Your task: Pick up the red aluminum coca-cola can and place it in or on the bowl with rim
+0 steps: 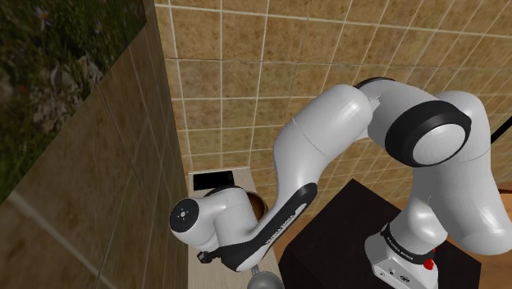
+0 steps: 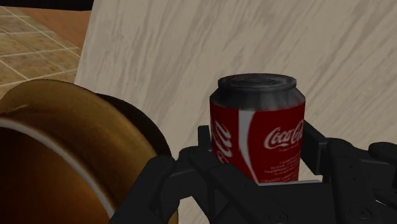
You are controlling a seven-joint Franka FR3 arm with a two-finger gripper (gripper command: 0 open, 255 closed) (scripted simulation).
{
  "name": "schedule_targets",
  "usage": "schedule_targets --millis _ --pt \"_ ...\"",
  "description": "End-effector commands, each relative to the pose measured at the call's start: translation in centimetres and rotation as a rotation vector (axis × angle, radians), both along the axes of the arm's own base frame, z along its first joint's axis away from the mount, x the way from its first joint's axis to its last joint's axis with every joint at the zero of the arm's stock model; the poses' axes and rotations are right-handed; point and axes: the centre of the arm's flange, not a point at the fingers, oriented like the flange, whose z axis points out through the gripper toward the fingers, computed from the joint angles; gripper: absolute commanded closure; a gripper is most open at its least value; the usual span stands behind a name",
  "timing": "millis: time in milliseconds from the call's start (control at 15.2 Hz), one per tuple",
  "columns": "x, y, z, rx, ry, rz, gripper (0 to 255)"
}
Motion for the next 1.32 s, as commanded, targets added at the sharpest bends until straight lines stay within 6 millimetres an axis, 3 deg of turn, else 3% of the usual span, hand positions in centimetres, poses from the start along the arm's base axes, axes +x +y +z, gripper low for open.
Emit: schedule_targets --millis 0,462,1254 --pt "-0.1 -0.1 -0.2 -0.002 0.002 0.0 255" --pt "-0.1 -0.1 -0.2 -0.002 0.002 0.0 255" --pt "-0.1 -0.1 6.1 -0.002 0.003 0.0 255"
